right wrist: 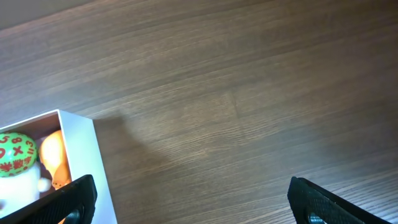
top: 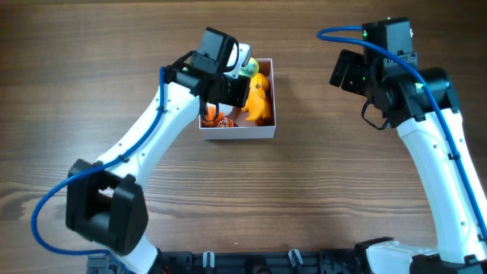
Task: Pack container
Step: 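Place the yellow rattle into the box and withdraw the left gripper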
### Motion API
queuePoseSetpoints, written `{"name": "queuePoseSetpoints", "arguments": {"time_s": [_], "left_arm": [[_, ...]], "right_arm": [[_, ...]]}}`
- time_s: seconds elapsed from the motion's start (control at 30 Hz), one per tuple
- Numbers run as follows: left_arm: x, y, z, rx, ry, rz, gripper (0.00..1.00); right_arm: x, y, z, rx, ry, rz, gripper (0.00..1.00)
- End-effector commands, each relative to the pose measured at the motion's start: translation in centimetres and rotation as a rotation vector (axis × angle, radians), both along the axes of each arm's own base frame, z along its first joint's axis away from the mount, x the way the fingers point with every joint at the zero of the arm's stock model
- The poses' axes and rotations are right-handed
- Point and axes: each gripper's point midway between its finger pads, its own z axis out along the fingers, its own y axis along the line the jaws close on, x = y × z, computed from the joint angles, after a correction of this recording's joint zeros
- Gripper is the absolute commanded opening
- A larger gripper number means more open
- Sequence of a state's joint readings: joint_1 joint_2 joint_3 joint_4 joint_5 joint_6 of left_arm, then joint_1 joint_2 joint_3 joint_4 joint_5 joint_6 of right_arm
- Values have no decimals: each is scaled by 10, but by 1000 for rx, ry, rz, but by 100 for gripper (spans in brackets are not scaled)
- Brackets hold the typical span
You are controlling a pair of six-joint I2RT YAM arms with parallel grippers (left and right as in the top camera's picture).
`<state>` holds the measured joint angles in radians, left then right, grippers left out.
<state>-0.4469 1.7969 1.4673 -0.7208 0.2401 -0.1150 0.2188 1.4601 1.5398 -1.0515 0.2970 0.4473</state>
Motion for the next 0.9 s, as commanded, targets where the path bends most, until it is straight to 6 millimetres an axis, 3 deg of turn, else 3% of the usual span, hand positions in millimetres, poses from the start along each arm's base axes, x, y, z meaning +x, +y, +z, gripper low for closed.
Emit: {"name": "queuePoseSetpoints", "arguments": {"time_s": [0.0, 0.17, 0.23, 0.27, 0.3, 0.33, 0.53, 0.67, 0.73, 0.87], "left_arm": [[3, 0, -7, 2, 20, 24, 7], [5, 4, -9, 24, 12, 37, 8], [6, 5, -9, 31, 9, 41, 18], [6, 5, -10, 30, 10, 41, 28], [5, 5, -10, 32, 13, 41, 46], [4, 6, -11, 35, 20, 41, 98], [4, 3, -7, 13, 15, 32, 100], [22, 14, 25, -33, -84, 72, 100], [33, 32, 46, -50, -138, 118, 100], [54, 106, 81, -15, -237, 301, 100]], "right_arm": [[0, -2, 4, -13, -12, -6, 100], [0, -2, 4, -13, -12, -6, 100], [0, -2, 4, -13, -12, -6, 100], [0, -2, 4, -13, -12, -6, 100], [0, -2, 4, -13, -12, -6, 100], [0, -2, 4, -13, -12, -6, 100], [0, -2, 4, -13, -12, -6, 100], [0, -2, 4, -13, -12, -6, 100], [0, -2, 4, -13, -12, -6, 100], [0, -2, 4, -13, -12, -6, 100]]}}
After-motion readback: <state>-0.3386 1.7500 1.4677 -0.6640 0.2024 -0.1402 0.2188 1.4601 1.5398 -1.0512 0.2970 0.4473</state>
